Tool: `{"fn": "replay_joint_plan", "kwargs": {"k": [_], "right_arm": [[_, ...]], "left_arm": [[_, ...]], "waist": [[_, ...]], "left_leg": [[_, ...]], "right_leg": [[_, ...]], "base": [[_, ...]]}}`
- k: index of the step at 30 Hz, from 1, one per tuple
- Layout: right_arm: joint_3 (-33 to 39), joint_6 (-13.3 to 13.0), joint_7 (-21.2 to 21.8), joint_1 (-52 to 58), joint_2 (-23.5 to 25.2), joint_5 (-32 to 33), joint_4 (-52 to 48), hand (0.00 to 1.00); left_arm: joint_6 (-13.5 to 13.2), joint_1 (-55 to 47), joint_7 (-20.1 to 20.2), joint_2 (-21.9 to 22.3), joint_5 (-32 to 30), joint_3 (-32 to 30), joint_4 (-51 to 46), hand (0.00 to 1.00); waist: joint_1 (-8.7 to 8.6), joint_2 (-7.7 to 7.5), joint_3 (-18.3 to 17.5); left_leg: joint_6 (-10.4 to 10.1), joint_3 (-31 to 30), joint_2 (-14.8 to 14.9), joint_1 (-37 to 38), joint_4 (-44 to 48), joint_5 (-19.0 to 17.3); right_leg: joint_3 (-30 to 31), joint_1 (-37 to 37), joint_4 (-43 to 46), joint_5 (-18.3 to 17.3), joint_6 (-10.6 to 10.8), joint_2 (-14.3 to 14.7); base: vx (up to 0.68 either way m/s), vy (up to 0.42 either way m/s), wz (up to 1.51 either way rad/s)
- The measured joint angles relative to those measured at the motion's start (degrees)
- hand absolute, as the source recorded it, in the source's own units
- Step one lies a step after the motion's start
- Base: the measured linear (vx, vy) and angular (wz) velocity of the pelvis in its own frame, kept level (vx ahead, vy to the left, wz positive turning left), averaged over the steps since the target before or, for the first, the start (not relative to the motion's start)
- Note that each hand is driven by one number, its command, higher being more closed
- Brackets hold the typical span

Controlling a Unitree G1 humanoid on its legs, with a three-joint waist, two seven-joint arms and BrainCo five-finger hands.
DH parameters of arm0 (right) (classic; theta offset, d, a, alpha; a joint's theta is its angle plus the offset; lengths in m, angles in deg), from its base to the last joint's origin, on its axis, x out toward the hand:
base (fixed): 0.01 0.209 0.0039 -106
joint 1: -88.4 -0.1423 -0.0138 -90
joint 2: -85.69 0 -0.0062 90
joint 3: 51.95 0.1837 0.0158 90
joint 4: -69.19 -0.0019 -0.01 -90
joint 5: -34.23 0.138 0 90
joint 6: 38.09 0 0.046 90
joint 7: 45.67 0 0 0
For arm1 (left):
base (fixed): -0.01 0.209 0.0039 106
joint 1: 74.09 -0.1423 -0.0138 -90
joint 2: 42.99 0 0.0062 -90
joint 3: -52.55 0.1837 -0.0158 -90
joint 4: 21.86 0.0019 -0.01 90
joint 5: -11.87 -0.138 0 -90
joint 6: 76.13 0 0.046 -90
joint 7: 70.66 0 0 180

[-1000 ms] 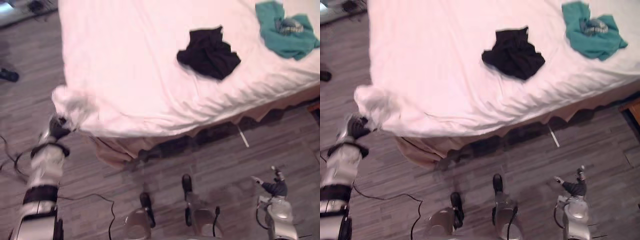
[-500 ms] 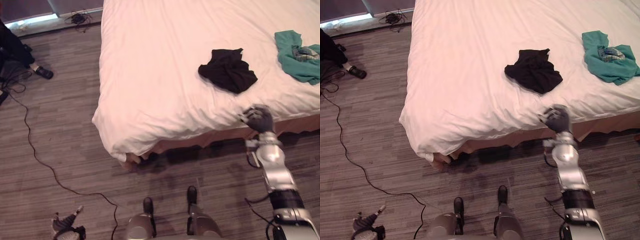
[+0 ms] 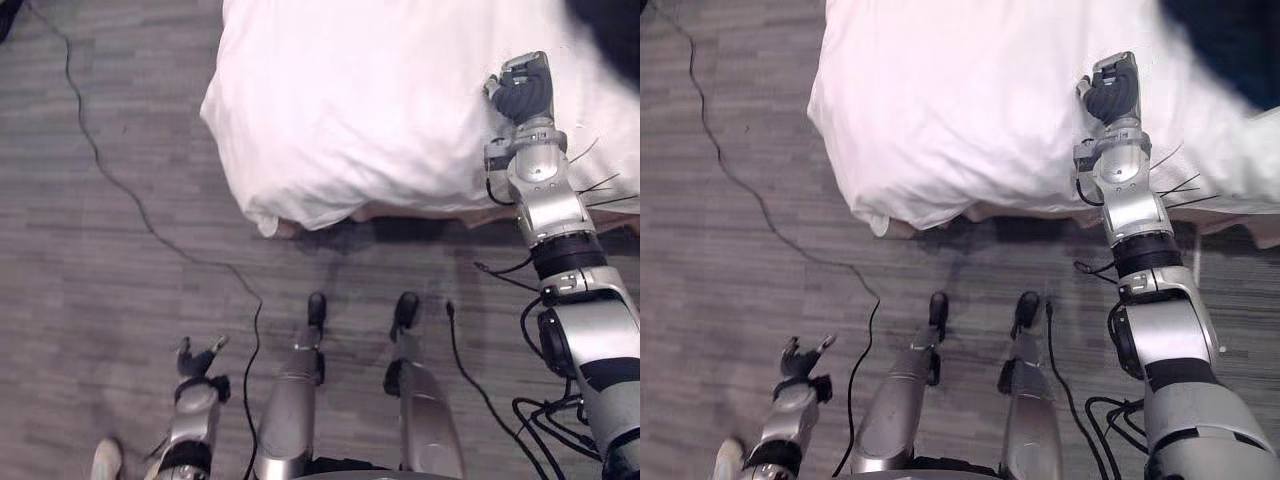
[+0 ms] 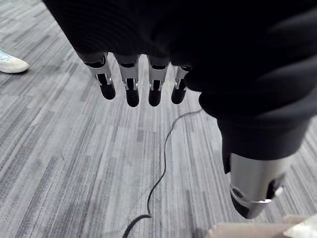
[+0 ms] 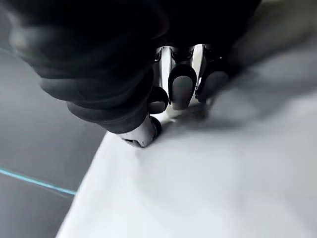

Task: Tidy the bed and pick cloth on bed and put in laundry

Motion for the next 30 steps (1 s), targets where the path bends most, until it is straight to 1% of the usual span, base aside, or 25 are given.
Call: {"fn": "replay_joint_plan", "kwargs": {"k": [1, 3, 5, 6, 7, 8, 9, 10, 11, 12, 13, 14, 15, 16, 17, 18, 19, 21, 22, 24, 25, 27, 28, 29, 30], "right_arm": [[0.5, -0.9, -1.2, -1.1, 0.9, 0.5, 0.1, 1.00], [0.5, -0.9, -1.4, -1.3, 1.5, 0.9, 0.3, 1.00], [-0.1, -0.9, -1.5, -0.6, 4.0, 1.4, -2.2, 1.00], [-1.8, -0.9, -1.5, 0.1, 5.4, 1.5, -4.2, 1.00], [-6.6, -0.9, -1.2, 2.0, 7.2, 1.5, -7.9, 1.00], [-8.8, -0.9, -1.1, 2.7, 8.3, 1.5, -9.0, 1.00], [-13.1, -0.9, -0.5, 4.4, 11.3, 1.6, -10.7, 1.00], [-20.0, -0.7, 2.7, 6.5, 16.2, 2.9, -11.8, 1.00], [-22.8, -0.5, 4.3, 7.1, 18.3, 3.7, -11.8, 1.00], [-28.5, -0.4, 7.5, 8.6, 23.1, 5.3, -11.9, 1.00], [-34.2, -0.4, 10.5, 10.3, 28.2, 6.1, -13.6, 1.00], [-35.4, -0.5, 11.3, 11.1, 29.7, 6.2, -14.8, 1.00], [-37.2, -0.9, 12.4, 12.0, 32.9, 6.2, -17.0, 1.00], [-37.2, -1.2, 12.6, 11.9, 34.3, 5.6, -18.0, 1.00], [-36.3, -2.0, 12.4, 11.6, 36.1, 4.7, -19.2, 1.00], [-33.5, -3.0, 12.0, 11.2, 37.0, 3.7, -19.1, 1.00], [-31.6, -3.2, 11.6, 10.9, 37.1, 3.2, -19.0, 1.00], [-21.5, -3.3, 8.4, 8.0, 35.6, 2.2, -16.6, 1.00], [-18.6, -3.2, 7.2, 7.1, 34.6, 1.8, -16.0, 1.00], [-9.7, -3.2, 3.5, 3.5, 27.9, 1.3, -15.3, 1.00], [-7.6, -3.1, 2.7, 2.6, 25.9, 1.3, -15.2, 1.00], [-1.2, -3.1, -0.4, 0.2, 19.1, 1.3, -13.3, 1.00], [1.8, -3.0, -1.9, -0.7, 15.4, 1.4, -11.3, 1.00], [3.1, -2.9, -2.7, -1.0, 13.9, 1.7, -10.4, 1.00], [5.1, -2.9, -4.0, -1.7, 10.2, 2.9, -7.9, 1.00]], "left_arm": [[-0.1, 2.4, -0.3, 0.0, 0.1, 2.0, 0.2, 0.00], [-0.6, 4.4, -0.6, 0.0, 0.7, 3.5, 0.0, 0.00], [-1.2, 6.4, -0.9, 0.3, 1.1, 3.7, 0.0, 0.00], [-1.3, 6.6, -1.0, 0.4, 1.1, 4.1, -0.1, 0.00], [-1.5, 6.6, -1.1, 0.9, 1.1, 4.7, 0.0, 0.00], [-1.5, 6.6, -1.2, 1.1, 1.1, 5.0, 0.1, 0.00], [-1.5, 6.5, -1.4, 1.6, 1.1, 5.6, 0.5, 0.00], [-1.3, 6.2, -1.9, 2.6, 1.0, 6.3, 0.7, 0.00], [-1.3, 6.1, -2.0, 2.8, 1.0, 6.8, 0.7, 0.00], [-1.2, 5.9, -2.0, 3.0, 0.7, 8.3, 0.6, 0.00], [-1.0, 5.8, -1.9, 3.0, -1.2, 9.8, 0.6, 0.00], [-1.0, 5.9, -1.9, 3.0, -1.8, 10.2, 0.5, 0.00], [-0.7, 5.7, -1.8, 3.1, -2.9, 10.9, 0.5, 0.00], [-0.6, 5.4, -1.7, 3.1, -3.3, 10.9, 0.6, 0.00], [-0.5, 4.5, -1.3, 3.1, -3.7, 10.9, 0.7, 0.00], [-0.2, 3.3, -0.8, 3.0, -3.7, 10.9, 0.9, 0.00], [-0.1, 2.7, -0.8, 3.0, -3.9, 10.9, 1.2, 0.00], [0.5, 1.6, -0.8, 3.0, -4.1, 11.1, 2.2, 0.00], [0.5, 1.5, -0.8, 3.0, -4.0, 11.4, 2.2, 0.00], [0.3, 1.4, -0.9, 2.9, -3.7, 12.2, 2.1, 0.00], [0.2, 1.4, -0.9, 2.9, -3.4, 12.4, 2.1, 0.00], [0.0, 0.9, -0.9, 2.9, -2.4, 13.1, 2.2, 0.00], [-0.3, 0.4, -0.8, 2.9, -2.1, 13.6, 2.2, 0.00], [-0.4, 0.2, -0.8, 2.9, -1.8, 14.3, 2.2, 0.00], [-0.8, -0.3, -0.8, 3.1, -1.7, 15.5, 2.2, 0.00]], "waist": [[0.00, 0.18, 0.1], [-0.03, 0.19, 0.1], [-0.63, 0.19, 0.1], [-1.01, 0.19, 0.1], [-1.02, 0.19, 0.1], [-1.02, 0.19, 0.1], [-1.00, 0.20, 0.1], [-0.99, 0.19, 0.1], [-0.94, 0.19, 0.1], [-0.87, 0.15, 0.1], [-0.81, 0.08, 0.0], [-0.81, -0.05, -0.1], [-0.52, -0.33, -0.2], [-0.35, -0.47, -0.3], [-0.24, -0.75, -0.5], [-0.22, -1.23, -1.1], [-0.22, -1.47, -1.6], [-0.87, -2.05, -2.2], [-0.90, -2.05, -2.2], [-1.09, -2.02, -2.2], [-1.07, -2.00, -2.2], [-1.05, -1.72, -2.0], [-1.10, -1.30, -1.8], [-1.07, -1.00, -1.7], [-1.09, -0.03, -1.3]], "left_leg": [[0.1, -0.3, 0.0, -0.8, 0.0, 0.1], [0.1, -0.4, 0.0, -0.8, -0.1, 0.1], [0.1, -0.4, 0.1, -0.4, -0.8, 0.1], [0.1, -0.2, 0.2, 0.0, -1.3, 0.3], [-0.1, 0.4, 0.5, 1.1, -1.9, 0.4], [-0.2, 0.6, 0.6, 1.7, -2.3, 0.5], [-0.3, 0.8, 1.1, 3.3, -2.9, 0.6], [-0.4, 0.8, 1.8, 6.0, -3.6, 0.6], [-0.5, 0.8, 2.1, 7.2, -4.0, 0.6], [-0.6, 0.7, 2.3, 9.3, -4.6, 0.6], [-1.0, 0.6, 3.1, 10.7, -4.8, 0.4], [-1.1, 0.4, 3.3, 10.9, -4.9, 0.4], [-1.3, 0.3, 3.6, 11.5, -5.0, 0.3], [-1.4, 0.3, 3.7, 11.8, -5.0, 0.3], [-1.4, 0.5, 3.8, 12.7, -5.0, 0.3], [-1.4, 0.9, 3.7, 13.4, -5.0, 0.3], [-1.4, 1.1, 3.7, 13.5, -5.0, 0.3], [-1.4, 1.2, 3.2, 13.7, -4.9, 0.3], [-1.4, 1.3, 3.1, 13.6, -4.9, 0.4], [-1.7, 1.3, 2.5, 11.5, -4.9, 1.0], [-1.4, 1.2, 2.3, 10.8, -4.9, 1.4], [-1.5, 1.1, 1.9, 8.4, -5.0, 2.2], [-1.3, 0.9, 1.8, 7.2, -5.1, 2.7], [-1.2, 0.9, 1.7, 6.7, -5.2, 2.9], [-1.2, 0.9, 1.6, 5.8, -6.1, 3.6]], "right_leg": [[-0.2, -0.6, 0.0, 0.0, 0.0, -0.2], [-0.2, -0.6, 0.1, 0.0, 0.0, -0.2], [-0.2, -0.6, 0.1, -0.1, 0.1, -0.2], [-0.1, -0.5, 0.1, -0.1, 0.1, -0.1], [0.0, -0.1, 0.1, -0.3, -0.2, 0.1], [0.1, 0.2, 0.1, -0.5, -0.4, 0.3], [0.2, 1.5, 0.1, -0.7, -0.7, 0.7], [0.0, 4.1, -0.2, -1.3, -1.4, 1.5], [-0.1, 5.1, -0.3, -1.5, -1.6, 1.8], [-0.4, 7.3, -0.7, -2.0, -2.0, 2.4], [-1.2, 9.0, -0.9, -2.7, -2.5, 3.1], [-1.5, 9.4, -0.8, -2.9, -2.6, 3.3], [-1.7, 10.0, -0.7, -3.4, -2.6, 3.5], [-1.7, 10.2, -0.5, -3.6, -2.6, 3.6], [-1.6, 10.7, 0.1, -3.9, -2.6, 3.6], [-1.3, 10.9, 0.7, -4.1, -2.6, 3.5], [-1.2, 10.8, 1.1, -4.2, -2.6, 3.4], [-1.2, 10.5, 2.2, -4.3, -2.4, 2.9], [-1.1, 10.0, 2.8, -4.4, -2.4, 2.6], [-1.0, 6.8, 5.3, -4.7, -2.1, 1.8], [-1.0, 5.9, 5.6, -4.7, -2.1, 1.6], [-1.0, 3.3, 6.1, -4.5, -1.9, 1.2], [-1.0, 2.2, 6.0, -4.2, -1.7, 1.1], [-1.0, 1.6, 5.9, -3.9, -1.8, 1.0], [-1.0, 0.6, 5.3, -3.4, -1.8, 1.0]], "base": [[0.00, 0.034, 0.08], [0.00, 0.030, 0.03], [0.00, 0.009, -0.02], [0.00, -0.004, -0.14], [0.01, -0.011, -0.17], [0.02, -0.033, -0.20], [0.05, -0.053, -0.12], [0.06, -0.058, -0.08], [0.07, -0.056, 0.03], [0.08, -0.054, 0.15], [0.08, -0.053, 0.19], [0.06, -0.046, 0.19], [0.03, -0.025, 0.09], [0.04, -0.004, 0.03], [0.03, 0.022, -0.07], [0.02, 0.031, -0.09], [0.00, 0.039, -0.09], [-0.02, 0.041, -0.04], [-0.07, 0.037, -0.02], [-0.10, 0.027, 0.01], [-0.10, 0.012, 0.05], [-0.10, -0.002, 0.05], [-0.09, -0.006, 0.04], [-0.08, -0.009, 0.04], [-0.07, -0.012, 0.01]]}}
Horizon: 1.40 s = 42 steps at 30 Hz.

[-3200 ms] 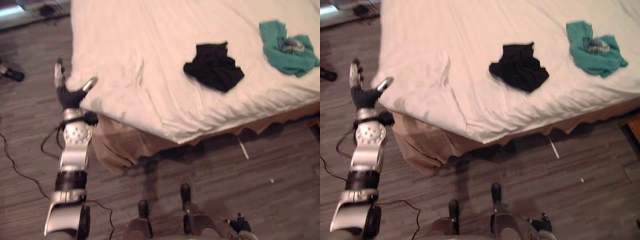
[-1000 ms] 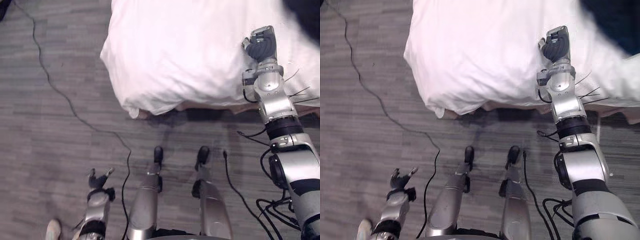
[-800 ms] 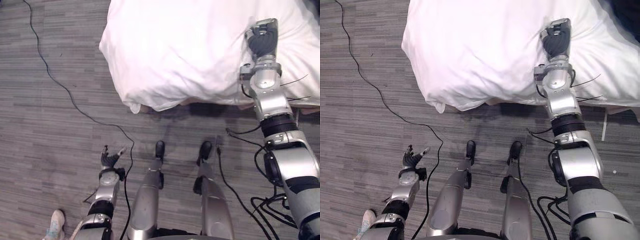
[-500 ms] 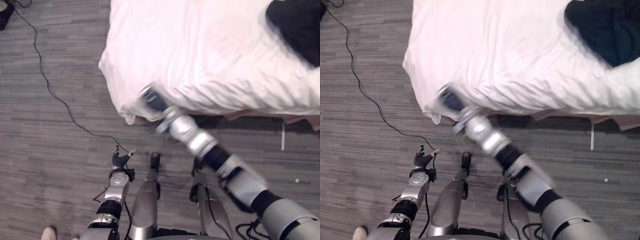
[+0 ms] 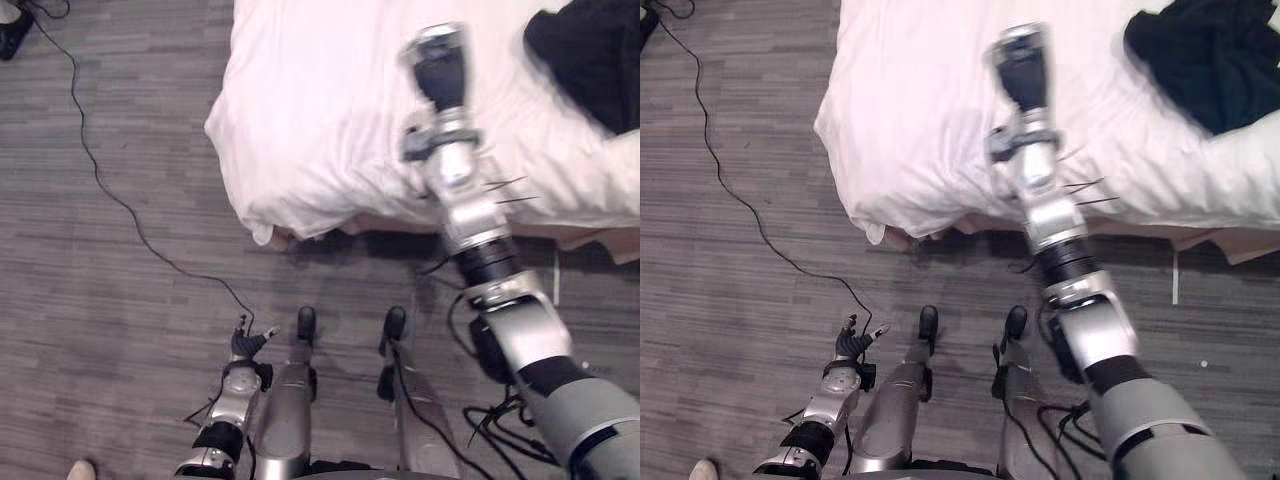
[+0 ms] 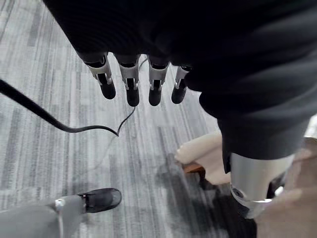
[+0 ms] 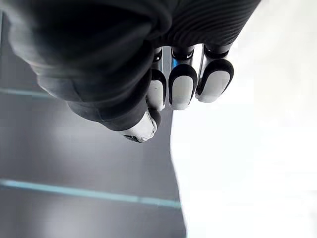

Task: Tidy the bed and pick cloth on bed and put in laundry

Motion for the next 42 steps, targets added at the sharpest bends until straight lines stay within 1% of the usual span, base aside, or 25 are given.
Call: {"fn": "replay_joint_plan", "kwargs": {"k": [1, 2, 4, 6, 8, 13, 15, 16, 17, 19, 20, 21, 22, 23, 25, 27, 30, 35, 36, 37, 38, 39, 40, 41, 42], "right_arm": [[0.8, 0.3, -0.9, -0.5, -3.2, 1.0, 2.8, 1.00], [1.0, 0.5, -1.2, -0.7, -4.8, 1.7, 4.5, 1.00], [1.1, 0.7, -1.3, -1.0, -8.6, 3.1, 10.2, 1.00], [0.5, -0.8, -0.8, -2.0, -9.5, 3.1, 10.1, 1.00], [0.3, -0.8, 0.0, -3.4, -9.7, 3.1, 12.0, 1.00], [2.0, -0.9, 1.7, -1.8, -9.7, 3.0, 12.4, 1.00], [6.9, -0.9, 1.8, 4.5, -7.7, 3.2, 8.7, 1.00], [10.6, -0.9, 1.3, 10.1, -4.9, 4.2, 5.6, 1.00], [11.0, -0.9, 1.3, 10.8, -4.5, 4.3, 5.2, 1.00], [20.1, 2.4, -0.3, 27.2, 4.8, 7.0, 2.7, 1.00], [20.8, 2.8, -0.3, 28.4, 5.4, 7.3, 2.7, 1.00], [25.0, 4.4, -1.5, 37.4, 8.4, 8.2, 3.1, 1.00], [28.6, 5.4, -2.5, 46.0, 11.1, 8.7, 3.2, 0.00], [29.2, 5.5, -2.5, 47.1, 11.5, 8.7, 3.2, 0.00], [33.5, 6.0, -3.3, 57.8, 13.4, 8.5, 3.3, 0.00], [34.3, 6.0, -3.2, 62.4, 14.1, 7.9, 4.2, 0.00], [35.2, 6.8, -0.7, 67.6, 16.1, 5.6, 8.7, 0.00], [35.1, 7.8, 2.5, 68.0, 19.4, 3.8, 15.0, 0.00], [35.0, 8.7, 3.0, 68.0, 19.8, 2.7, 15.6, 0.00], [35.0, 8.7, 3.2, 68.0, 19.9, 2.0, 15.8, 0.00], [34.5, 8.7, 4.1, 67.8, 19.9, 1.1, 16.4, 0.00], [32.9, 8.6, 4.4, 67.5, 19.9, 0.1, 17.2, 0.00], [32.3, 8.6, 4.9, 67.3, 19.9, -0.4, 17.8, 0.00], [31.3, 8.6, 5.4, 66.9, 19.9, -0.9, 19.4, 0.00], [30.8, 8.6, 5.5, 66.8, 20.0, -1.9, 20.3, 0.00]], "left_arm": [[-0.1, -0.3, 0.1, 0.1, 0.4, 1.3, 0.0, 0.00], [-0.3, -0.5, 0.1, 0.3, 0.5, 1.8, 0.0, 0.00], [-0.4, -0.6, 0.1, 1.2, 0.9, 2.3, 0.5, 0.00], [-0.4, -0.6, 0.2, 1.3, 1.6, 3.4, 0.7, 0.00], [-0.8, -0.5, 0.4, 1.9, 1.6, 3.8, 1.1, 0.00], [-1.4, 0.0, 1.1, 2.9, 1.6, 3.6, -0.1, 0.00], [-1.3, -0.1, 1.0, 4.0, 1.6, 2.7, -0.9, 0.00], [-1.1, -0.3, 1.0, 4.4, 1.6, 1.5, -1.5, 0.00], [-1.1, -0.4, 1.0, 4.4, 1.6, 1.3, -1.6, 0.00], [-0.1, -2.8, 1.1, 3.8, 1.6, -1.6, -3.4, 0.00], [0.0, -3.0, 1.1, 3.8, 1.6, -1.6, -3.6, 0.00], [0.3, -4.1, 1.2, 3.7, 1.5, -2.2, -4.1, 0.00], [0.8, -4.9, 1.2, 3.7, 1.2, -3.6, -4.1, 0.00], [0.9, -5.0, 1.2, 3.6, 1.1, -3.7, -4.1, 0.00], [1.9, -5.4, 1.7, 2.7, -0.2, -3.7, -4.0, 0.00], [2.1, -5.7, 2.7, 2.6, -1.0, -3.6, -3.9, 0.00], [2.5, -5.7, 3.9, 2.4, -2.9, -3.3, -2.8, 0.00], [2.7, -6.1, 4.8, 1.8, -4.0, -2.4, -0.9, 0.00], [2.8, -6.5, 5.0, 1.7, -4.3, -2.3, -0.3, 0.00], [2.9, -6.7, 5.0, 1.7, -4.8, -2.3, 0.0, 0.00], [3.4, -7.1, 5.0, 1.3, -5.2, -2.1, 0.7, 0.00], [3.6, -7.1, 5.0, 0.6, -5.3, -1.4, 1.6, 0.00], [3.6, -7.0, 5.0, 0.0, -5.5, -1.2, 2.1, 0.00], [3.7, -6.9, 5.1, -1.2, -6.9, -1.0, 3.8, 0.00], [3.7, -6.7, 5.3, -1.9, -8.4, -0.8, 5.3, 0.00]], "waist": [[0.11, 1.21, 0.2], [0.09, 2.07, 0.2], [0.24, 4.50, 0.6], [0.28, 5.31, 0.7], [0.17, 5.93, 0.4], [0.17, 5.86, 0.3], [-0.10, 5.49, 0.3], [-0.68, 4.68, 0.3], [-0.76, 4.54, 0.3], [-3.50, 0.68, -0.3], [-3.74, 0.41, -0.4], [-4.98, -0.90, -1.7], [-6.72, -2.20, -3.3], [-7.02, -2.41, -3.4], [-9.42, -4.17, -5.3], [-9.71, -4.49, -8.0], [-11.34, -4.43, -11.9], [-12.27, -4.46, -13.3], [-12.30, -4.45, -13.3], [-12.32, -4.33, -13.2], [-12.26, -3.75, -13.2], [-12.38, -3.49, -13.2], [-12.35, -3.59, -13.3], [-12.34, -3.81, -13.4], [-12.25, -4.30, -13.7]], "left_leg": [[-0.2, 0.0, -0.1, -0.8, -1.1, 0.7], [0.0, 0.0, -0.1, -1.5, -1.7, 1.3], [0.1, 0.4, -0.1, -2.6, -3.7, 2.7], [0.2, 1.2, -0.1, -2.9, -4.1, 2.9], [0.2, 2.1, -0.1, -2.7, -4.1, 2.9], [0.6, 4.5, -0.4, -1.6, -4.1, 2.5], [1.3, 5.4, -0.6, 0.9, -3.7, 1.7], [1.2, 5.7, -0.6, 2.9, -3.2, 0.9], [1.2, 5.8, -0.6, 3.1, -3.1, 0.7], [1.4, 6.6, -0.5, 8.3, -1.8, -1.9], [1.3, 6.7, -0.5, 8.7, -1.8, -2.0], [1.4, 6.9, -0.4, 10.2, -1.8, -3.0], [1.2, 7.5, -0.6, 11.2, -1.9, -3.9], [1.3, 7.6, -0.6, 11.5, -1.9, -4.0], [1.7, 10.3, -0.7, 16.2, -1.8, -5.7], [1.6, 11.8, -0.5, 18.0, -1.6, -7.0], [1.5, 13.8, -0.2, 20.9, 0.1, -9.4], [1.7, 19.2, 0.2, 23.4, 1.9, -12.0], [1.5, 21.0, 0.4, 24.0, 2.3, -12.6], [1.5, 22.3, 0.7, 24.5, 2.2, -12.7], [1.1, 25.3, 2.0, 25.0, 2.5, -13.2], [0.6, 28.5, 3.8, 25.2, 3.4, -14.4], [0.1, 30.0, 4.3, 25.5, 3.8, -15.0], [-0.9, 33.6, 5.3, 26.7, 4.7, -15.6], [-2.0, 36.8, 5.6, 27.9, 5.4, -16.1]], "right_leg": [[0.0, -1.0, -0.8, 0.6, 0.3, 0.0], [0.1, -1.8, -1.2, 0.9, 0.6, 0.0], [0.9, -3.8, -1.9, 1.9, 0.8, 0.2], [1.9, -4.9, -2.4, 2.5, 0.7, 0.3], [2.9, -5.2, -2.4, 2.5, 0.7, 0.3], [4.7, -5.2, -1.4, 2.3, 1.0, 0.1], [5.4, -3.4, -0.1, 1.2, 1.5, 0.0], [5.7, -1.5, 0.3, 0.5, 1.6, 0.1], [5.7, -1.3, 0.3, 0.5, 1.6, 0.1], [6.1, 4.3, 0.1, -1.2, 1.8, 0.2], [6.1, 4.6, 0.1, -1.2, 1.9, 0.2], [6.2, 6.2, -0.3, -1.7, 2.1, 0.4], [6.5, 7.0, -0.7, -2.0, 2.4, 0.6], [6.7, 7.3, -0.9, -2.0, 2.4, 0.6], [9.5, 11.0, -2.5, -1.7, 2.7, 1.0], [11.1, 12.2, -2.9, -1.8, 2.7, 1.3], [12.7, 15.0, -3.3, -2.2, 3.2, 1.7], [16.9, 15.6, -2.7, -2.7, 3.5, 2.5], [15.8, 15.2, -2.5, -3.7, 2.7, 2.3], [12.6, 15.1, -2.1, -4.6, 2.1, 1.8], [3.1, 14.5, -0.8, -6.7, -1.0, 0.3], [-8.4, 13.7, 1.6, -8.7, -3.4, -1.5], [-13.6, 13.4, 3.0, -9.2, -4.1, -2.7], [-25.4, 13.5, 6.3, -9.7, -4.9, -5.6], [-30.5, 13.8, 8.2, -8.1, -4.5, -6.7]], "base": [[-0.08, -0.016, 0.02], [-0.07, -0.025, -0.03], [-0.05, -0.042, -0.13], [-0.02, -0.037, -0.26], [-0.01, -0.011, -0.21], [-0.02, 0.022, -0.11], [-0.02, 0.027, -0.14], [-0.01, 0.017, -0.11], [0.03, 0.013, -0.19], [0.09, 0.023, -0.21], [0.12, 0.030, -0.13], [0.16, 0.029, -0.15], [0.13, 0.024, -0.17], [0.13, 0.035, -0.38], [0.15, 0.061, -0.64], [0.12, 0.056, -0.52], [0.12, 0.039, -0.34], [0.03, 0.022, -0.47], [-0.01, 0.015, -0.69], [-0.01, 0.019, -0.97], [0.00, 0.018, -1.28], [0.05, 0.011, -1.37], [0.11, -0.003, -1.62], [0.18, -0.027, -1.64], [0.19, -0.031, -1.68]]}}
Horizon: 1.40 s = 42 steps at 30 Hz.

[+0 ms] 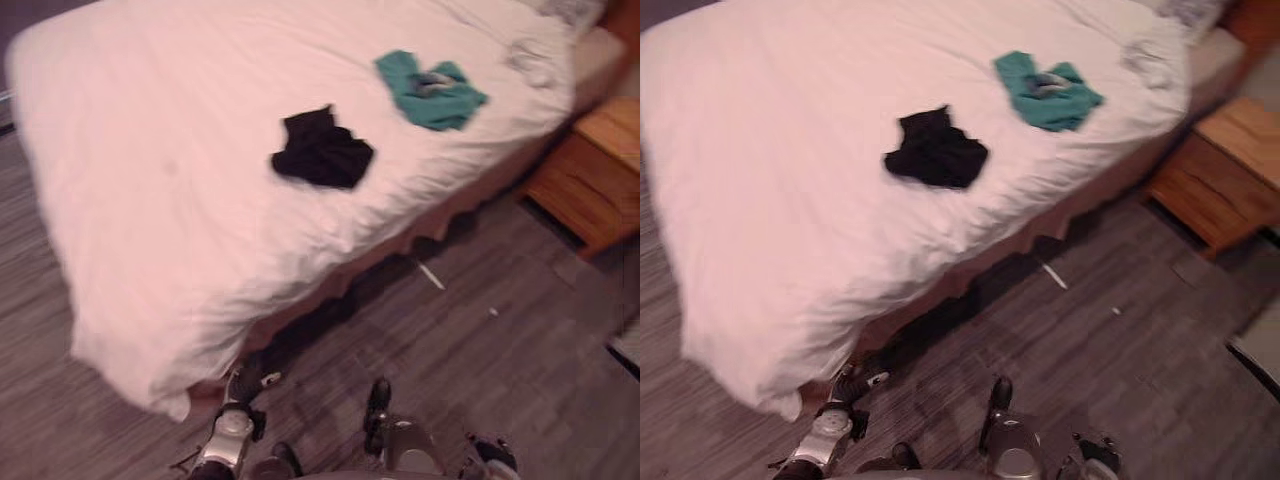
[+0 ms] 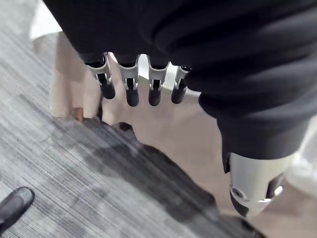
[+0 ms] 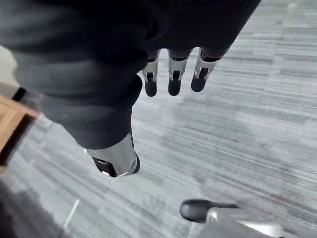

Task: Tidy the bed and pick cloth on bed and put in laundry

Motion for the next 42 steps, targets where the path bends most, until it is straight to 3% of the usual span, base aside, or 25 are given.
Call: {"fn": "replay_joint_plan", "kwargs": {"k": [4, 5, 6, 7, 8, 9, 11, 13, 15, 16, 19, 22, 24, 26, 29, 31, 32, 33, 34, 35, 36, 38, 39, 40, 42], "right_arm": [[-2.7, -0.1, 1.2, 0.2, -0.7, -2.5, 1.0, 0.00], [-6.3, -0.1, 1.6, 0.7, -0.9, -3.0, 1.0, 0.00], [-7.8, -0.2, 1.8, 0.9, -1.2, -3.1, 1.0, 0.00], [-10.7, -0.2, 2.4, 0.4, -2.4, -4.0, 1.1, 0.00], [-12.4, -0.4, 2.5, -0.3, -3.5, -4.6, 1.1, 0.00], [-13.9, -0.5, 2.6, -1.3, -4.1, -4.9, 1.1, 0.00], [-14.3, -0.6, 2.7, -1.1, -3.6, -5.3, 1.1, 0.00], [-14.5, -0.6, 3.1, -1.0, -3.5, -5.5, 0.9, 0.00], [-15.8, -1.4, 3.6, -0.5, -4.7, -6.7, 0.5, 0.00], [-15.9, -1.4, 3.6, -0.3, -4.9, -7.0, 0.6, 0.00], [-16.4, -1.5, 3.6, 2.5, -3.5, -7.5, 0.2, 0.00], [-16.5, -1.4, 3.6, 2.9, -3.0, -8.1, 0.6, 0.00], [-16.7, -1.5, 3.5, 1.9, -3.3, -9.1, 0.7, 0.00], [-16.6, -1.4, 3.4, 2.2, -2.9, -9.1, 0.8, 0.00], [-15.8, -1.3, 3.4, 1.3, -3.1, -8.8, 0.8, 0.00], [-14.9, -1.2, 3.3, -0.1, -3.6, -7.3, 0.8, 0.00], [-14.0, -1.2, 3.3, 0.0, -3.3, -6.9, 0.9, 0.00], [-14.0, -1.1, 3.3, 0.2, -3.0, -6.9, 0.9, 0.00], [-13.4, -1.1, 3.3, 0.2, -2.7, -6.9, 1.0, 0.00], [-12.7, -1.1, 3.4, -0.2, -2.8, -6.9, 1.0, 0.00], [-10.9, -1.3, 3.3, -0.5, -2.5, -6.9, 1.0, 0.00], [-9.2, -0.8, 3.3, -0.2, -2.2, -6.9, 0.5, 0.00], [-9.7, -0.3, 3.2, 1.1, -1.8, -6.8, -1.7, 0.00], [-10.0, -0.1, 3.2, 1.5, -1.9, -6.9, -2.7, 0.00], [-11.0, 0.0, 2.3, 1.5, -2.2, -6.5, -4.1, 0.00]], "left_arm": [[0.0, 1.8, 2.3, 1.1, -5.2, -0.2, 3.8, 0.00], [0.0, 1.4, 2.4, 1.3, -6.0, -0.5, 3.9, 0.00], [-0.1, 1.4, 2.3, 1.4, -6.0, -0.5, 3.9, 0.00], [-0.2, 0.7, 2.2, 2.3, -6.0, -0.4, 3.7, 0.00], [-0.3, 0.3, 2.2, 3.2, -6.0, -0.5, 3.7, 0.00], [-0.3, 0.0, 2.2, 3.8, -5.9, -0.5, 3.8, 0.00], [-0.3, -1.0, 1.9, 4.2, -5.8, -0.5, 3.7, 0.00], [-1.0, -1.4, 1.5, 4.4, -5.2, -0.7, 3.1, 0.00], [-1.3, -1.7, 0.5, 5.0, -5.1, -0.7, 3.2, 0.00], [-1.3, -1.7, 0.5, 5.1, -5.1, -0.7, 3.4, 0.00], [-1.4, -0.6, 0.4, 4.7, -5.1, -0.5, 3.8, 0.00], [-1.3, -1.1, 0.4, 5.1, -5.0, -0.4, 4.7, 0.00], [-1.2, -2.1, 0.1, 4.3, -4.2, -0.4, 4.9, 0.00], [-1.1, -2.3, -0.2, 3.3, -3.9, -0.6, 5.0, 0.00], [-1.0, -0.8, -0.4, 1.6, -3.9, -0.9, 5.2, 0.00], [-0.7, -0.4, -0.3, 2.3, -4.5, -2.4, 5.6, 0.00], [-0.5, -0.5, -0.3, 2.2, -4.9, -2.7, 6.2, 0.00], [-0.5, -0.5, -0.3, 1.9, -5.4, -2.8, 6.6, 0.00], [-0.4, -0.7, -0.2, 1.8, -6.0, -2.8, 7.1, 0.00], [-0.4, -0.3, -0.2, 2.3, -6.0, -2.9, 7.5, 0.00], [-0.7, 0.0, 0.3, 3.0, -6.8, -3.0, 7.5, 0.00], [-0.7, -0.6, 0.8, 4.5, -7.1, -5.2, 7.4, 0.00], [-0.6, -1.9, 0.8, 6.0, -7.0, -7.4, 6.4, 0.00], [-0.7, -2.8, 0.9, 6.8, -6.8, -8.3, 4.7, 0.00], [-1.1, -2.8, 0.6, 7.3, -6.4, -9.3, 1.1, 0.00]], "waist": [[-1.13, 1.25, 0.6], [-0.24, 0.91, 0.5], [-0.02, 1.03, 0.5], [0.68, 1.98, 0.7], [1.13, 2.38, 1.1], [1.79, 3.17, 1.9], [3.25, 2.26, 2.3], [3.50, 1.64, 2.6], [3.85, 3.11, 1.7], [4.20, 3.40, 1.6], [4.35, 0.39, 0.3], [4.15, -0.84, 0.6], [3.12, -0.76, 1.3], [2.64, -0.85, 1.3], [2.18, -0.02, 1.7], [1.34, 1.84, 3.0], [1.08, 1.74, 3.1], [1.03, 1.24, 3.0], [0.56, 1.37, 3.4], [0.66, 2.72, 3.6], [0.77, 3.45, 3.7], [0.64, 3.53, 3.8], [0.99, 3.95, 3.8], [1.38, 4.01, 4.0], [3.39, 3.95, 4.6]], "left_leg": [[-2.9, 7.9, 3.4, 4.6, 5.5, 0.6], [-2.8, 7.3, 8.4, 2.2, 20.3, 0.6], [-1.1, 5.3, 10.6, 0.8, 27.2, 1.7], [4.0, -2.8, 14.0, -4.3, 41.5, 0.7], [3.6, -9.7, 13.1, -8.2, 47.7, -2.1], [2.6, -19.3, 9.2, -12.3, 50.8, -5.4], [2.9, -26.6, 5.3, -15.0, 47.0, -6.4], [2.9, -31.5, 2.3, -16.8, 35.1, -6.3], [1.6, -36.0, 0.6, -16.8, 15.7, -3.5], [2.2, -35.9, 0.3, -16.5, 15.0, -0.2], [4.4, -33.3, -4.1, -13.8, 10.0, -0.6], [7.6, -32.2, -7.4, -10.3, 8.8, -2.7], [8.8, -32.4, -8.9, -4.4, 5.0, -2.9], [9.9, -33.7, -9.2, -2.0, 3.9, -3.6], [9.8, -36.6, -7.8, -1.5, 1.4, -3.8], [8.5, -37.5, -4.7, 0.9, -1.4, -5.1], [7.9, -37.5, -4.1, 2.7, -2.3, -6.1], [7.3, -37.5, -4.1, 4.0, -2.4, -6.8], [6.4, -37.2, -2.9, 6.6, -2.4, -7.3], [5.6, -36.9, -1.7, 6.9, -1.9, -6.8], [1.6, -35.9, -0.9, 6.2, 1.4, -4.2], [-1.7, -35.8, 0.0, 3.5, 14.7, -0.6], [-2.9, -36.6, 1.6, -3.0, 33.4, 6.7], [-3.3, -37.2, 2.5, -6.3, 41.5, 10.7], [-1.3, -37.7, 3.8, -17.3, 63.0, 6.2]], "right_leg": [[8.5, -1.0, 1.6, -2.2, 0.4, 4.9], [13.3, -0.2, 1.1, -2.8, -0.2, 6.9], [15.2, 0.5, 0.4, -3.1, -0.6, 8.0], [20.1, 1.7, -0.8, -3.4, -1.4, 10.4], [23.5, 2.0, -0.8, -3.7, -1.9, 11.9], [28.9, 4.2, -1.1, -4.0, -2.1, 13.8], [34.8, 6.6, -1.7, -4.1, -1.6, 14.9], [39.7, 8.0, -2.6, -4.6, 0.0, 15.0], [43.7, 8.0, -5.0, -3.7, 3.0, 15.2], [44.9, 8.1, -5.4, -3.4, 3.6, 15.4], [47.0, 8.5, -6.6, -3.7, 6.8, 11.2], [47.1, 5.7, 5.7, -9.7, 10.7, 7.4], [44.0, -0.7, 23.9, -10.9, 12.0, 6.0], [42.3, -2.9, 26.1, -14.2, 10.0, 6.1], [39.0, -6.9, 16.0, -13.5, 7.7, 8.5], [36.3, -9.7, 1.4, -5.8, 6.7, 10.0], [35.6, -10.3, -3.0, -2.2, 7.3, 9.5], [34.9, -10.7, -4.6, -0.2, 7.3, 8.9], [33.4, -10.2, -2.5, 6.2, 5.1, 9.1], [33.1, -10.1, -1.0, 4.3, 4.7, 10.4], [32.8, -10.7, 3.1, 1.7, 3.2, 11.0], [31.9, -7.4, 6.0, -3.1, 2.2, 12.3], [33.4, -2.6, 4.9, -5.4, 1.2, 13.8], [34.2, -0.6, 4.0, -6.2, 0.6, 14.9], [38.2, 7.0, 1.3, -8.3, -1.0, 18.2]], "base": [[0.21, -0.118, -1.50], [0.19, -0.132, -1.49], [0.24, -0.138, -2.07], [0.21, -0.036, -2.01], [0.25, 0.043, -2.63], [0.23, 0.144, -2.35], [0.19, 0.149, -1.99], [0.17, 0.187, -1.59], [0.22, 0.291, -1.56], [0.25, 0.253, -1.14], [0.27, 0.246, -0.23], [0.23, 0.255, 0.04], [0.21, 0.197, 0.13], [0.30, 0.098, 0.52], [0.34, -0.031, 0.54], [0.51, -0.124, 0.34], [0.48, -0.148, 0.18], [0.65, -0.235, 0.17], [0.46, -0.168, 0.04], [0.67, -0.235, -0.06], [0.41, -0.162, -0.17], [0.55, -0.299, -0.24], [0.50, -0.252, -0.45], [0.49, -0.126, -0.74], [0.51, -0.055, -0.97]]}}
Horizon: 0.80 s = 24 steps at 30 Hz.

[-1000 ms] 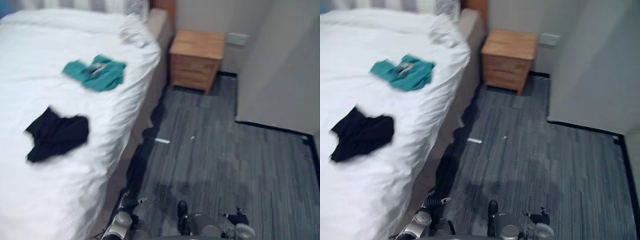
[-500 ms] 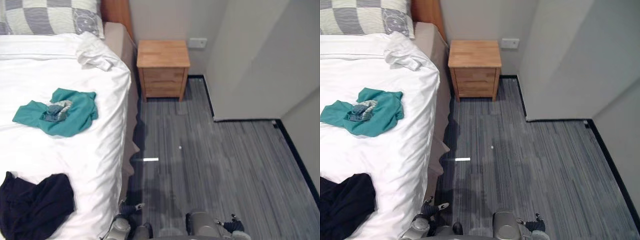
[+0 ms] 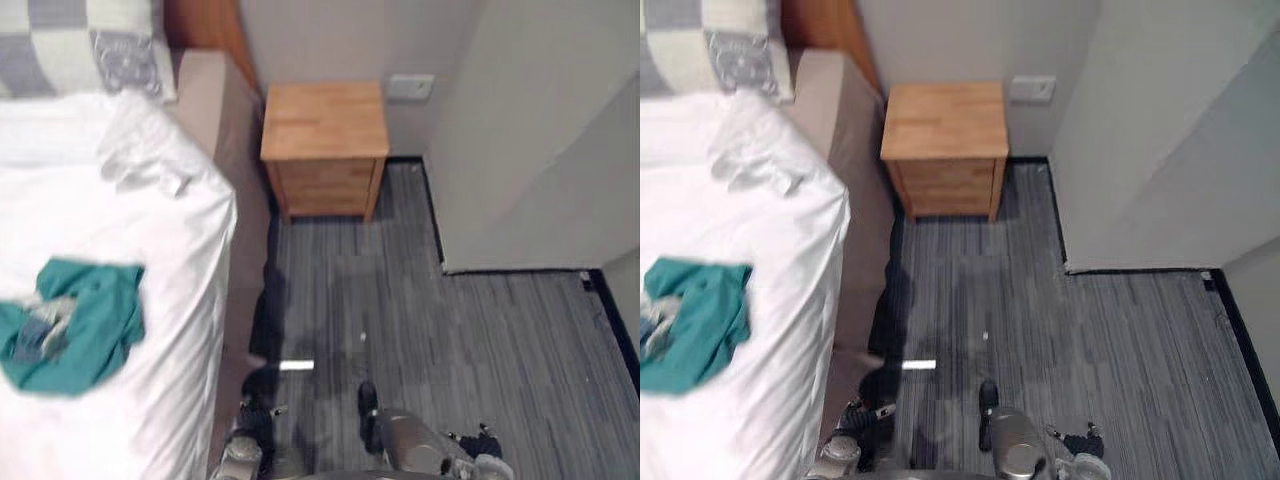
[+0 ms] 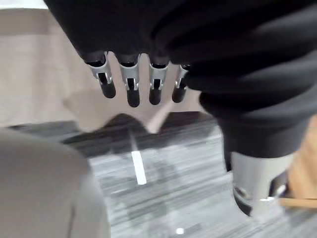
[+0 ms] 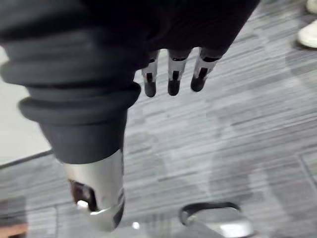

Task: Tidy the bed and pick cloth on bed and put in laundry

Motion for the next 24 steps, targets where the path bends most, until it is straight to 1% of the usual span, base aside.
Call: {"fn": "replay_joint_plan", "kwargs": {"k": [1, 2, 3, 4, 5, 6, 7, 8, 9, 10, 11, 12, 13, 14, 15, 16, 17, 18, 19, 20, 21, 22, 23, 24], "right_arm": [[-0.5, 0.0, -0.2, -0.1, 0.3, 0.2, -0.2, 0.00], [-1.0, 0.0, -0.2, -0.1, 0.6, 0.2, -0.3, 0.00], [-1.0, 0.1, -0.2, -0.7, 1.0, 0.1, 0.2, 0.00], [-1.0, 0.1, -0.2, -1.3, 1.1, 0.1, 0.5, 0.00], [-1.0, 0.1, -0.1, -2.4, 1.0, 0.0, 1.9, 0.00], [-1.1, 0.1, 0.0, -3.0, 1.0, -0.5, 3.3, 0.00], [-1.1, 0.1, 0.0, -3.0, 1.0, -0.7, 3.3, 0.00], [-1.2, 0.1, 0.0, -3.3, 1.2, -1.0, 4.1, 0.00], [-1.4, -0.1, 0.1, -3.4, 2.4, -1.0, 4.4, 0.00], [-1.6, -0.1, 0.1, -3.6, 2.5, -1.1, 4.5, 0.00], [-2.7, 0.0, 0.2, -4.1, 2.3, -1.5, 5.2, 0.00], [-3.3, 0.0, 0.3, -5.2, 2.2, -2.9, 6.3, 0.00], [-3.3, -0.1, 0.3, -5.5, 2.3, -3.3, 6.5, 0.00], [-3.1, 0.0, 0.6, -6.1, 2.1, -3.3, 6.5, 0.00], [-3.2, 0.0, 1.0, -6.0, 1.8, -3.6, 6.5, 0.00], [-3.8, 0.0, 1.2, -6.1, 1.3, -4.5, 6.5, 0.00], [-4.9, 0.0, 1.3, -6.1, 0.3, -5.1, 6.4, 0.00], [-5.4, 0.0, 1.3, -6.1, -0.2, -5.5, 6.6, 0.00], [-5.5, 0.0, 1.3, -6.0, -0.4, -5.6, 6.8, 0.00], [-5.5, 0.0, 1.3, -6.0, -0.5, -5.6, 7.0, 0.00], [-5.5, 0.0, 1.3, -6.0, -0.9, -5.6, 7.0, 0.00], [-5.4, 0.1, 1.4, -5.7, -1.2, -5.6, 7.2, 0.00], [-5.3, 0.2, 1.4, -5.5, -1.3, -5.6, 7.2, 0.00], [-4.8, 0.2, 1.4, -4.7, -1.1, -5.6, 7.2, 0.00]], "left_arm": [[-0.2, 0.0, -0.2, -0.2, 0.7, 0.0, -1.0, 0.00], [-0.4, 0.0, -0.5, -0.3, 1.3, 0.2, -2.1, 0.00], [-0.9, 0.1, -0.8, -0.3, 2.0, 0.3, -3.2, 0.00], [-1.1, 0.1, -1.0, -0.3, 2.2, 0.3, -3.5, 0.00], [-1.4, 0.2, -1.0, -0.4, 2.3, 0.7, -3.7, 0.00], [-1.4, 0.1, -1.0, -0.4, 2.4, 1.4, -3.6, 0.00], [-1.3, 0.1, -1.0, -0.4, 2.4, 2.1, -3.4, 0.00], [-1.3, 0.6, -1.0, -1.1, 2.6, 3.0, -2.7, 0.00], [-1.3, 1.1, -1.0, -1.8, 2.6, 3.4, -1.5, 0.00], [-1.2, 1.2, -1.0, -2.1, 2.6, 3.8, -1.3, 0.00], [-1.2, 0.8, -1.0, -2.0, 2.8, 4.1, -1.1, 0.00], [-1.3, 0.6, -1.0, -2.1, 3.0, 4.3, -0.8, 0.00], [-1.2, 0.5, -1.0, -2.2, 3.0, 4.3, -0.6, 0.00], [-1.2, 0.3, -1.0, -2.4, 3.4, 4.8, -0.2, 0.00], [-1.2, 0.1, -1.0, -2.4, 3.4, 5.8, 0.0, 0.00], [-1.2, -0.1, -1.0, -2.6, 3.7, 7.2, 0.5, 0.00], [-1.1, -0.2, -1.1, -2.7, 4.0, 7.4, 1.1, 0.00], [-1.1, -0.3, -1.2, -3.0, 4.1, 7.2, 1.3, 0.00], [-1.1, -0.3, -1.3, -3.3, 4.4, 6.5, 1.5, 0.00], [-1.0, -0.4, -1.4, -3.4, 4.7, 6.3, 1.6, 0.00], [-0.8, -0.3, -1.2, -3.2, 4.7, 6.4, 1.7, 0.00], [-0.9, 0.0, -1.1, -2.8, 4.7, 6.4, 2.2, 0.00], [-0.9, 0.0, -1.0, -2.7, 4.7, 6.4, 2.3, 0.00], [-0.9, 0.0, -0.9, -2.7, 4.7, 5.8, 2.6, 0.00]], "waist": [[0.69, -1.11, 0.4], [1.25, -1.53, 0.1], [1.90, -2.66, 0.0], [2.10, -2.95, 0.0], [2.63, -3.05, -0.2], [2.93, -3.54, -1.0], [2.91, -3.18, -1.3], [3.33, -4.06, -1.5], [2.99, -5.49, -2.3], [2.90, -5.52, -2.4], [3.16, -5.54, -2.5], [3.44, -5.71, -2.4], [3.41, -5.91, -2.5], [2.78, -6.27, -2.7], [2.28, -6.25, -2.7], [2.07, -6.16, -2.6], [2.09, -5.86, -2.5], [2.42, -5.81, -2.5], [2.68, -5.80, -2.5], [2.61, -5.63, -2.5], [2.46, -5.41, -2.6], [2.01, -5.36, -2.9], [1.77, -5.52, -3.1], [1.37, -6.02, -3.5]], "left_leg": [[1.9, 0.6, -0.1, -2.8, 1.3, -1.5], [3.5, 1.5, 0.0, -5.1, 0.1, -3.0], [4.3, 2.8, -0.1, -8.2, -6.0, -6.2], [4.3, 3.2, -0.4, -9.0, -9.8, -7.0], [4.1, 4.0, -2.1, -9.4, -20.9, -7.7], [3.8, 5.6, -4.6, -8.8, -37.5, -6.8], [3.4, 6.9, -5.3, -8.6, -43.2, -5.6], [8.4, 10.8, -6.6, -7.3, -47.5, -0.1], [9.7, 15.5, -8.5, -5.6, -50.5, 0.7], [10.4, 16.7, -8.7, -5.3, -50.3, 0.2], [12.7, 17.5, -9.2, -4.5, -49.2, -2.2], [12.8, 17.1, -10.2, -2.0, -49.4, -4.4], [13.0, 16.4, -10.9, -0.8, -49.9, -4.8], [13.6, 13.0, -12.8, 2.6, -52.0, -5.7], [13.8, 10.2, -13.4, 5.0, -53.4, -6.2], [14.1, 6.5, -14.3, 7.5, -54.6, -6.7], [14.2, 1.7, -15.0, 10.5, -56.2, -6.7], [14.2, -0.8, -15.1, 12.1, -56.7, -6.7], [14.1, -4.2, -15.1, 13.1, -56.7, -6.7], [14.1, -7.9, -15.0, 13.7, -56.5, -6.7], [14.1, -12.6, -14.9, 13.7, -56.0, -6.7], [12.5, -17.6, -15.2, 11.9, -53.4, -7.7], [11.3, -19.3, -15.3, 10.8, -51.8, -8.6], [9.4, -23.1, -15.7, 8.6, -48.1, -11.1]], "right_leg": [[1.4, 2.4, -1.5, -0.5, -0.2, 0.1], [2.8, 5.1, -3.5, -1.0, -0.6, 0.0], [4.7, 8.2, -5.9, -1.0, 0.3, -0.3], [5.3, 9.4, -6.7, -1.1, 0.6, -0.6], [6.2, 11.1, -7.9, -1.7, 1.6, -1.6], [6.2, 11.9, -9.2, -2.6, 3.0, -3.3], [6.2, 12.6, -9.9, -2.9, 3.6, -3.7], [6.1, 14.1, -10.6, -3.8, 4.9, -5.9], [4.3, 14.2, -10.5, -3.1, 6.4, -8.6], [3.3, 14.2, -9.9, -2.7, 7.1, -9.0], [2.6, 13.3, -5.4, -3.1, 8.1, -9.4], [1.6, 9.3, 7.9, -4.5, 10.7, -9.8], [0.9, 7.3, 14.2, -4.1, 11.5, -10.2], [-0.2, 1.9, 29.8, 2.3, 18.0, -11.9], [-0.2, -1.6, 37.9, 4.4, 19.2, -12.6], [-0.4, -4.5, 43.9, -0.6, 16.5, -13.3], [-2.2, -6.3, 43.2, -5.5, 12.7, -13.9], [-2.7, -6.8, 39.8, -7.0, 12.1, -13.7], [-1.6, -7.2, 34.1, -7.9, 11.6, -12.9], [1.4, -7.7, 27.6, -8.2, 11.3, -11.6], [7.3, -8.6, 19.7, -7.9, 11.3, -10.0], [16.1, -9.6, 12.3, -6.4, 12.1, -8.8], [19.4, -9.9, 10.2, -5.6, 12.4, -8.7], [25.5, -9.4, 5.6, -3.5, 12.7, -8.8]], "base": [[0.46, -0.066, -0.83], [0.43, -0.038, -0.68], [0.44, 0.021, -0.59], [0.55, 0.102, -0.62], [0.56, 0.167, -0.52], [0.47, 0.168, -0.43], [0.51, 0.180, -0.29], [0.54, 0.179, 0.07], [0.55, 0.181, 0.19], [0.52, 0.194, 0.37], [0.50, 0.225, 0.33], [0.49, 0.226, 0.34], [0.48, 0.223, 0.69], [0.38, 0.158, 1.00], [0.49, 0.095, 1.61], [0.62, -0.021, 2.05], [0.62, -0.072, 2.13], [0.52, -0.077, 1.99], [0.40, -0.120, 1.77], [0.48, -0.194, 2.13], [0.54, -0.279, 2.72], [0.41, -0.271, 2.51], [0.38, -0.327, 2.79], [0.39, -0.404, 2.53]]}}
